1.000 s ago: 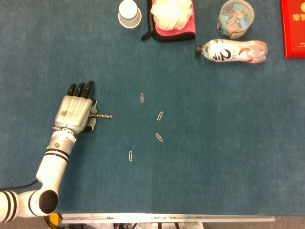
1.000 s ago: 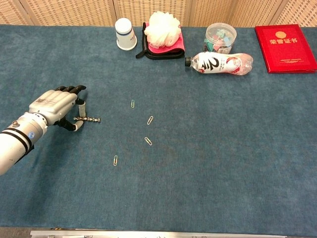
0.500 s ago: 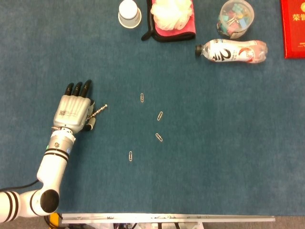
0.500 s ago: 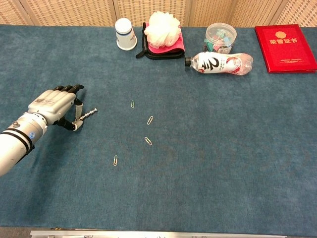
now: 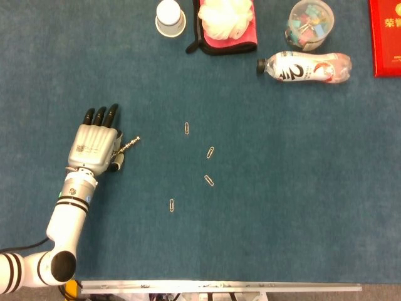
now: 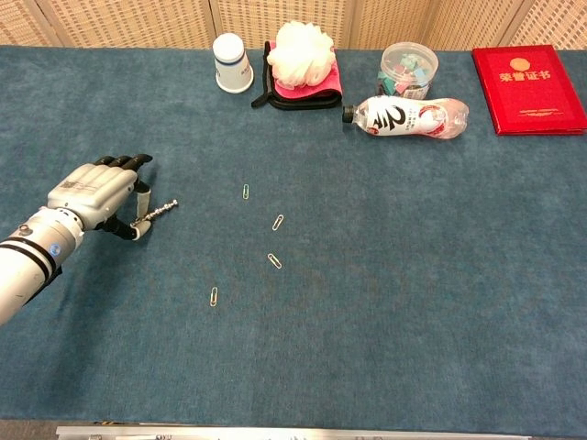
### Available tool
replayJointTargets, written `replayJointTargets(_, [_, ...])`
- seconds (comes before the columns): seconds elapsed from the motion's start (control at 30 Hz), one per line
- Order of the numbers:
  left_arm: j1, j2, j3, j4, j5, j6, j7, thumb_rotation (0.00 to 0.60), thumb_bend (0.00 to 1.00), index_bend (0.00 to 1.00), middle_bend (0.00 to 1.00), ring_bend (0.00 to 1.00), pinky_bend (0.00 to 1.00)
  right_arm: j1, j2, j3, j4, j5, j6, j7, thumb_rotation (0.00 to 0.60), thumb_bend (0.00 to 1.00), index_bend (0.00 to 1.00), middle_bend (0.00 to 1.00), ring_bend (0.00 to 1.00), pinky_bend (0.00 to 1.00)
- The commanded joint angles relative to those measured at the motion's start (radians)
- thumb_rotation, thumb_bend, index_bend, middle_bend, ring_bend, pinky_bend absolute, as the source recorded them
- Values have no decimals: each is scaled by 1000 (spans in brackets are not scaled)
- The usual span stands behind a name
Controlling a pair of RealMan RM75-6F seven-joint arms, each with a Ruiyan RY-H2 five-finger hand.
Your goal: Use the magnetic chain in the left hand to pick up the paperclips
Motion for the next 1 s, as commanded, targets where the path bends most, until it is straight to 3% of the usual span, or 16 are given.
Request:
replayJointTargets(0.03, [4,19,4,-26,15,16,11,600,370,637,0,0,55,0,0,-1,0,-1,0,-1,600,0,28,78,58,330])
replayJointTargets(0.63, [-7,152,38,-233,109,89,147,600,370,641,0,0,55,-2,2,-3,-1,-9,6,5,600,0,28,78,58,329])
replayJointTargets(1.0, [-5,226,102,-398,201,117,245,600,370,646,0,0,55,-13,8,-2,0,-14,28,20,600,0,28,78,58,329])
